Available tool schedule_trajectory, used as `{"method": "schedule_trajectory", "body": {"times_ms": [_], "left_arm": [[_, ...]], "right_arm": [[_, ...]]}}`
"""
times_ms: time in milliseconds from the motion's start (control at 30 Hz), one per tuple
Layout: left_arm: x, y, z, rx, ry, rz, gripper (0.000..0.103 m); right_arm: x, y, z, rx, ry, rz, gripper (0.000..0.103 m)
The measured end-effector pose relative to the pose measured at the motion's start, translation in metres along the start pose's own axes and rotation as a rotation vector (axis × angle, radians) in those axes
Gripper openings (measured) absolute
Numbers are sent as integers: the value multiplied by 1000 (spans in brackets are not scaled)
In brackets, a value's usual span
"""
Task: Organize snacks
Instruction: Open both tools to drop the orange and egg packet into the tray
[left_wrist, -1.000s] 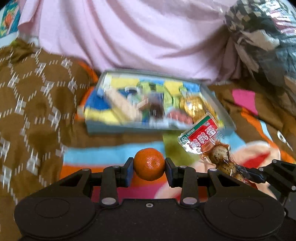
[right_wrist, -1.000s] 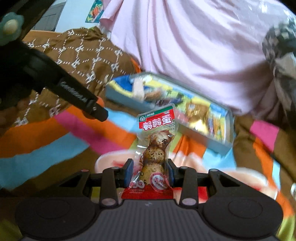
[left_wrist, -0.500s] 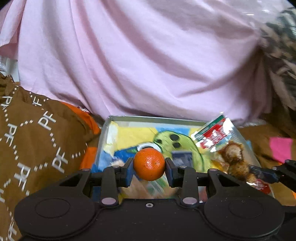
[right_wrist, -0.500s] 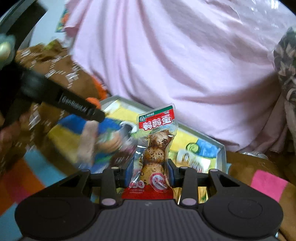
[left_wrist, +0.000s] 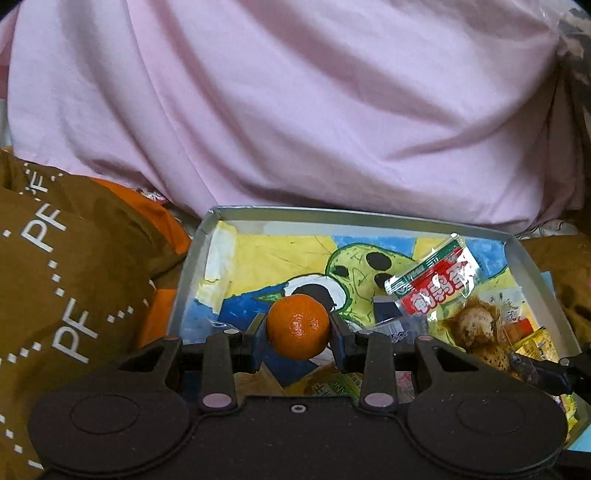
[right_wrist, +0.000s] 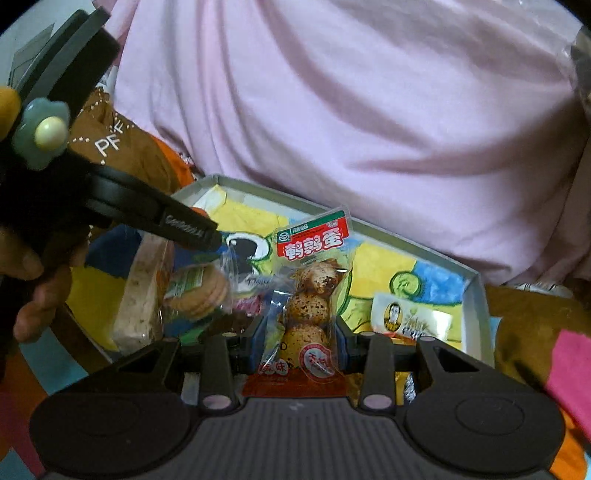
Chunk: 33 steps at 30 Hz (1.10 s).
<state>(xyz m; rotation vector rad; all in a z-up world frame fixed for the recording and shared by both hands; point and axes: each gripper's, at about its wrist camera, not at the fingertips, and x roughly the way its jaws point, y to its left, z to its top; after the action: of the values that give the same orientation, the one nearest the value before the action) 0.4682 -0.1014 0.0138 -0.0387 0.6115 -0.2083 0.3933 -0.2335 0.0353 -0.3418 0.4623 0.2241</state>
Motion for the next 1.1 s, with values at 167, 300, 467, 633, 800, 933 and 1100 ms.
{"method": "schedule_trajectory", "body": {"times_ms": [167, 300, 467, 633, 800, 933, 1100], "left_arm": [[4, -4, -1, 17, 10, 11, 37], [6, -6, -1, 24, 11, 20, 38], [7, -5, -1, 17, 13, 16, 38], [4, -4, 1, 16, 6, 18, 43], [-1, 0, 2, -5, -6, 38, 65], [-10, 5, 3, -33, -26, 39, 75], [-29, 4, 2, -33, -68, 55, 91]], "right_arm": [[5, 0, -1, 11, 19, 0, 42], [5, 0, -2, 18, 24, 0, 44], [3, 3, -1, 7, 23, 0, 46], [3, 7, -1, -5, 21, -2, 47], [-1, 10, 1, -17, -2, -23, 61], [-6, 11, 4, -23, -23, -33, 69], [-17, 6, 3, 5, -53, -26, 80]]}}
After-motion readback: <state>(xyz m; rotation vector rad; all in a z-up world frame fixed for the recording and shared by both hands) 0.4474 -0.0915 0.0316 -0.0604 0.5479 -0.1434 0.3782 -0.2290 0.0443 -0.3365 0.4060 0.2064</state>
